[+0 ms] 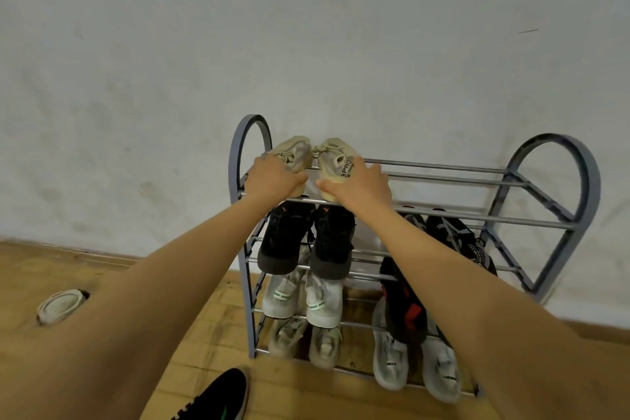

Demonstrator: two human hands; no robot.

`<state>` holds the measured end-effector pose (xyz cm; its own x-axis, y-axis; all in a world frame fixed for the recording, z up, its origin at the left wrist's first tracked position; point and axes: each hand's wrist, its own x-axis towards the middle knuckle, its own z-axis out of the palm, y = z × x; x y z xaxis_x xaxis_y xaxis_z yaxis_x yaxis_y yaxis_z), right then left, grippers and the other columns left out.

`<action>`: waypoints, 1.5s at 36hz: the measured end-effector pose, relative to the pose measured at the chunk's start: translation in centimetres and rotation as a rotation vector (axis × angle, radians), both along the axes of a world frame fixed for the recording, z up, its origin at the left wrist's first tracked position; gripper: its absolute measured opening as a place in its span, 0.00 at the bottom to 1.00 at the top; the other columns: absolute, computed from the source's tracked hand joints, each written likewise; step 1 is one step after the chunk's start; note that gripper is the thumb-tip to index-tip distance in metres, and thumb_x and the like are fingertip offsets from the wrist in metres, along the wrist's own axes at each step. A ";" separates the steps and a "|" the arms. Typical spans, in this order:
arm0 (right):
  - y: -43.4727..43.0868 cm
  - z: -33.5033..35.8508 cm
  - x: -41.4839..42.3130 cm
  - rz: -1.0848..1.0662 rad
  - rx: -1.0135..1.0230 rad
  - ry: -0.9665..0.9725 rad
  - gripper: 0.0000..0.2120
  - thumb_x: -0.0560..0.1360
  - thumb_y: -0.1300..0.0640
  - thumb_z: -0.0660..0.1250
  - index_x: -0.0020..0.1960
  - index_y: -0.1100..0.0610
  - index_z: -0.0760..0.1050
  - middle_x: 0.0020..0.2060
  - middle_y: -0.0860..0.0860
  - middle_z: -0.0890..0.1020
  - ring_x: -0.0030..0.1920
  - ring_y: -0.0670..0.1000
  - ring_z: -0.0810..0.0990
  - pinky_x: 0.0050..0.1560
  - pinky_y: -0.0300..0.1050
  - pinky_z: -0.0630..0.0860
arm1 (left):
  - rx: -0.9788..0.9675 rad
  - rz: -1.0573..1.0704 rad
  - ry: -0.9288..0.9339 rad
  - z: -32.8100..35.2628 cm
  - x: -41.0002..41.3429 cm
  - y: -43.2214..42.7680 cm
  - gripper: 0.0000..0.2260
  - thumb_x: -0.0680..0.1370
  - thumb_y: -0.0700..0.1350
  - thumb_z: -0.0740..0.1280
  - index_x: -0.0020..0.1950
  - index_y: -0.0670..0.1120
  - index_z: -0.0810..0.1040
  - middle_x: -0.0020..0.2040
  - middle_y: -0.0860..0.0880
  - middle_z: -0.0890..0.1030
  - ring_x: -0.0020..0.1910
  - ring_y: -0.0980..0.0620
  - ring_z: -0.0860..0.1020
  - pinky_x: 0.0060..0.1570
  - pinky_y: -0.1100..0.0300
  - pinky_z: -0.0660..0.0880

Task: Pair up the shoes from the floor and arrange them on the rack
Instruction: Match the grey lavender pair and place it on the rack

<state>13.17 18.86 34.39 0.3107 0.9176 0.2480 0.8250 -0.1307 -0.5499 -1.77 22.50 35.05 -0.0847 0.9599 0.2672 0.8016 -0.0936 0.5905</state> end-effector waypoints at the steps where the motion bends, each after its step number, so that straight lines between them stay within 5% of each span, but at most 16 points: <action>1: -0.1 -0.2 0.0 0.005 0.010 0.000 0.44 0.65 0.31 0.67 0.73 0.52 0.59 0.67 0.58 0.66 0.67 0.61 0.65 0.57 0.52 0.71 | -0.018 -0.006 -0.007 -0.1 0.0 -0.1 0.30 0.70 0.58 0.66 0.66 0.41 0.70 0.59 0.41 0.72 0.58 0.41 0.74 0.52 0.52 0.74; 5: -0.6 -0.3 0.2 0.040 0.000 0.041 0.44 0.65 0.35 0.69 0.74 0.51 0.57 0.66 0.58 0.66 0.68 0.62 0.64 0.61 0.52 0.69 | -0.010 -0.002 -0.082 -0.7 0.2 -1.1 0.32 0.70 0.57 0.63 0.70 0.43 0.64 0.65 0.41 0.68 0.65 0.39 0.68 0.65 0.46 0.68; 17: -1.5 -0.5 -1.1 0.045 0.039 0.044 0.52 0.62 0.32 0.71 0.75 0.55 0.54 0.68 0.59 0.62 0.69 0.61 0.61 0.65 0.54 0.66 | 0.066 -0.093 -0.218 -1.2 -0.4 -1.8 0.31 0.73 0.52 0.68 0.71 0.42 0.62 0.67 0.40 0.68 0.65 0.41 0.69 0.61 0.51 0.69; 23: -2.5 -0.4 -1.0 0.079 -0.010 0.017 0.52 0.64 0.35 0.72 0.77 0.55 0.49 0.71 0.59 0.60 0.69 0.62 0.61 0.66 0.54 0.65 | 0.117 -0.105 -0.054 -1.6 -0.2 -3.3 0.31 0.77 0.48 0.66 0.73 0.37 0.57 0.70 0.36 0.62 0.70 0.38 0.63 0.70 0.47 0.62; 30: -6.5 -1.2 -1.1 0.082 0.090 -0.143 0.36 0.72 0.47 0.68 0.73 0.57 0.56 0.67 0.59 0.64 0.66 0.61 0.63 0.63 0.55 0.67 | 0.274 -0.141 0.164 -3.8 -0.4 -7.9 0.30 0.75 0.37 0.62 0.74 0.35 0.54 0.75 0.35 0.55 0.75 0.38 0.52 0.75 0.50 0.48; 36: -12.2 -4.2 -1.2 0.131 0.250 -0.293 0.26 0.75 0.52 0.65 0.69 0.59 0.64 0.64 0.57 0.69 0.65 0.58 0.66 0.64 0.52 0.66 | 0.359 -0.237 0.302 -7.8 -0.7 -14.4 0.25 0.76 0.39 0.61 0.72 0.37 0.62 0.73 0.36 0.62 0.75 0.40 0.57 0.75 0.49 0.52; 43: -18.6 -11.5 -1.8 0.239 0.208 -0.310 0.20 0.75 0.55 0.64 0.65 0.60 0.70 0.62 0.57 0.72 0.64 0.57 0.69 0.63 0.52 0.68 | 0.180 -0.292 0.434 -14.2 -2.6 -19.4 0.26 0.78 0.44 0.60 0.75 0.43 0.58 0.74 0.43 0.59 0.75 0.45 0.56 0.73 0.52 0.54; 54: -20.4 -25.1 -4.9 0.333 -0.276 -0.344 0.23 0.76 0.53 0.62 0.69 0.55 0.63 0.67 0.55 0.66 0.67 0.57 0.64 0.66 0.52 0.65 | -0.273 -0.267 0.466 -26.1 -9.0 -21.8 0.23 0.77 0.44 0.60 0.71 0.44 0.61 0.74 0.42 0.58 0.72 0.41 0.58 0.69 0.48 0.60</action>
